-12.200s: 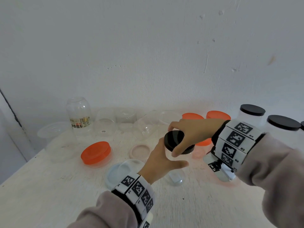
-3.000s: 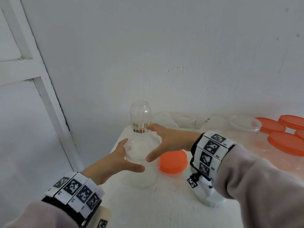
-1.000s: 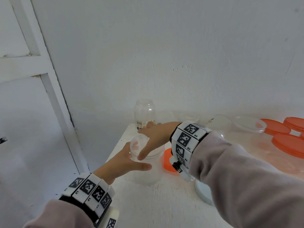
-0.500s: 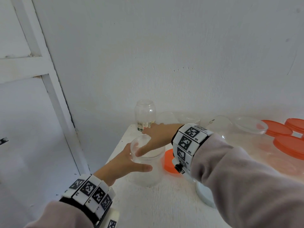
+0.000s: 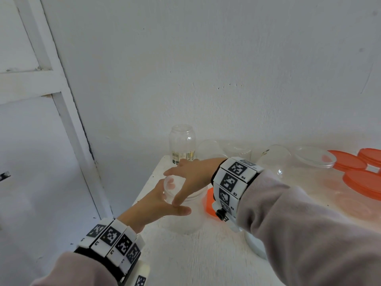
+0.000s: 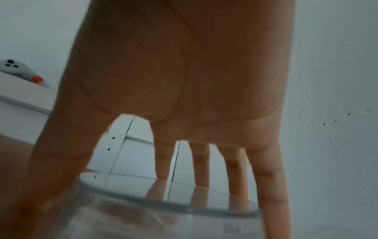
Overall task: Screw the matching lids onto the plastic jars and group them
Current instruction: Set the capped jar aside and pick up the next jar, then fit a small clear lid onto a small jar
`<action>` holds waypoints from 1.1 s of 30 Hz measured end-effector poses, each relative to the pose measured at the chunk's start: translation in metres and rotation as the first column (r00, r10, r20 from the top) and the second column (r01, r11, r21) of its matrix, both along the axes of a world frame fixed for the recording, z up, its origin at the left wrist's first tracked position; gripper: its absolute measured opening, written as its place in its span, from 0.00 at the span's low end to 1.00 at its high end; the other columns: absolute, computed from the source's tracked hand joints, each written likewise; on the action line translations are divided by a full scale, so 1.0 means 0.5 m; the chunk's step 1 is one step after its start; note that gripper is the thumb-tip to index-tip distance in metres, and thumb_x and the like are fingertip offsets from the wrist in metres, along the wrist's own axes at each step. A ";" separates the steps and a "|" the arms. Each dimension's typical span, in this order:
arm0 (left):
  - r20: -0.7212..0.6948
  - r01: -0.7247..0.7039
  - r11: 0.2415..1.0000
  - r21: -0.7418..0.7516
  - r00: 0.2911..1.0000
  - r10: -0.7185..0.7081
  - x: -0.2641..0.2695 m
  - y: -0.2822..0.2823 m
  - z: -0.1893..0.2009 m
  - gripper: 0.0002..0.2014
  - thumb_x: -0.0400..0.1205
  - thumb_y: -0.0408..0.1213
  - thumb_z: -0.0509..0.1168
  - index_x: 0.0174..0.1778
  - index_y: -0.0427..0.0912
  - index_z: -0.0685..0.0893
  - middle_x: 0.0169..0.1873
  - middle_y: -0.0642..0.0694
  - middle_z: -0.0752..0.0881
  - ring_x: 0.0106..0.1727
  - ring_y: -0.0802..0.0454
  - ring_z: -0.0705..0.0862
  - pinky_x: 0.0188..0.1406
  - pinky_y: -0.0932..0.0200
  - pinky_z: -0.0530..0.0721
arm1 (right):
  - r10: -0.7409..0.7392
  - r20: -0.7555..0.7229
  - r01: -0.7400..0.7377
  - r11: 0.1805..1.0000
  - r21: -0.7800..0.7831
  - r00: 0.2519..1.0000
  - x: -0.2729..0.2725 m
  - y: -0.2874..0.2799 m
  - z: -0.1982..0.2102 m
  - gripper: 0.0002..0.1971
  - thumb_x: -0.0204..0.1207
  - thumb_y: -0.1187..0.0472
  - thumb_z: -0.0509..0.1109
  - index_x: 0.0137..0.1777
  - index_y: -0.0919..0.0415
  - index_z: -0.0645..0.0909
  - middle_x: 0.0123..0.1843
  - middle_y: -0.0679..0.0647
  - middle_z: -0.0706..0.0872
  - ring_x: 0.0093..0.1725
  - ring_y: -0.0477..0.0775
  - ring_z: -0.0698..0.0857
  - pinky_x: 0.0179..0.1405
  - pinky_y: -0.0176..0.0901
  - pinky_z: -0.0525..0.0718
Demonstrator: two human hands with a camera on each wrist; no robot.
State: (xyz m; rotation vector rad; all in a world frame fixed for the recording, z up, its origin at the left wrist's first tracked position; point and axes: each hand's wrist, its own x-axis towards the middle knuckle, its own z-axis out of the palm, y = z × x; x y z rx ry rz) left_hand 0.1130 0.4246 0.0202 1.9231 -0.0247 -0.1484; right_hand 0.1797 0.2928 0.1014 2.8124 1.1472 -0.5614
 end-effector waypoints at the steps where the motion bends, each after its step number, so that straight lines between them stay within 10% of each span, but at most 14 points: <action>1: -0.003 -0.006 1.000 0.002 1.000 0.006 0.001 0.001 -0.001 0.45 0.67 0.41 0.81 0.75 0.62 0.63 0.73 0.60 0.70 0.72 0.57 0.69 0.64 0.62 0.69 | 0.008 0.004 -0.008 1.000 0.008 1.000 -0.001 -0.001 0.001 0.47 0.68 0.35 0.73 0.83 0.38 0.52 0.81 0.51 0.62 0.79 0.59 0.62 0.69 0.58 0.66; 5: -0.014 -0.014 1.000 0.018 1.000 0.015 0.004 0.007 -0.007 0.48 0.66 0.42 0.82 0.78 0.60 0.62 0.75 0.57 0.69 0.75 0.55 0.68 0.71 0.57 0.68 | 0.036 0.013 -0.038 0.992 0.118 0.999 -0.007 -0.011 -0.008 0.38 0.72 0.39 0.72 0.81 0.44 0.62 0.76 0.54 0.71 0.74 0.58 0.68 0.50 0.36 0.67; 12: -0.013 -0.007 0.999 0.038 1.000 0.008 0.008 0.013 -0.011 0.53 0.61 0.46 0.83 0.80 0.58 0.60 0.76 0.55 0.68 0.76 0.54 0.69 0.76 0.46 0.69 | -0.034 0.093 0.020 0.989 0.148 0.995 -0.024 -0.026 -0.044 0.39 0.72 0.31 0.64 0.82 0.36 0.53 0.77 0.57 0.63 0.77 0.66 0.58 0.69 0.66 0.69; 25: -0.002 0.000 0.996 0.086 1.000 0.000 0.023 0.028 -0.027 0.52 0.55 0.54 0.85 0.73 0.66 0.65 0.71 0.62 0.73 0.70 0.61 0.73 0.59 0.62 0.76 | -0.077 0.224 0.029 0.977 0.211 0.972 -0.043 -0.029 -0.079 0.36 0.77 0.30 0.56 0.83 0.40 0.53 0.78 0.61 0.62 0.75 0.69 0.59 0.69 0.63 0.63; 33: 0.053 0.067 0.994 0.081 0.996 -0.072 0.011 0.013 -0.008 0.51 0.57 0.49 0.83 0.76 0.59 0.66 0.70 0.56 0.76 0.72 0.55 0.75 0.71 0.43 0.77 | -0.116 0.208 0.051 0.954 0.294 0.971 -0.054 -0.035 -0.101 0.35 0.78 0.31 0.53 0.83 0.40 0.51 0.80 0.59 0.59 0.74 0.67 0.58 0.70 0.63 0.62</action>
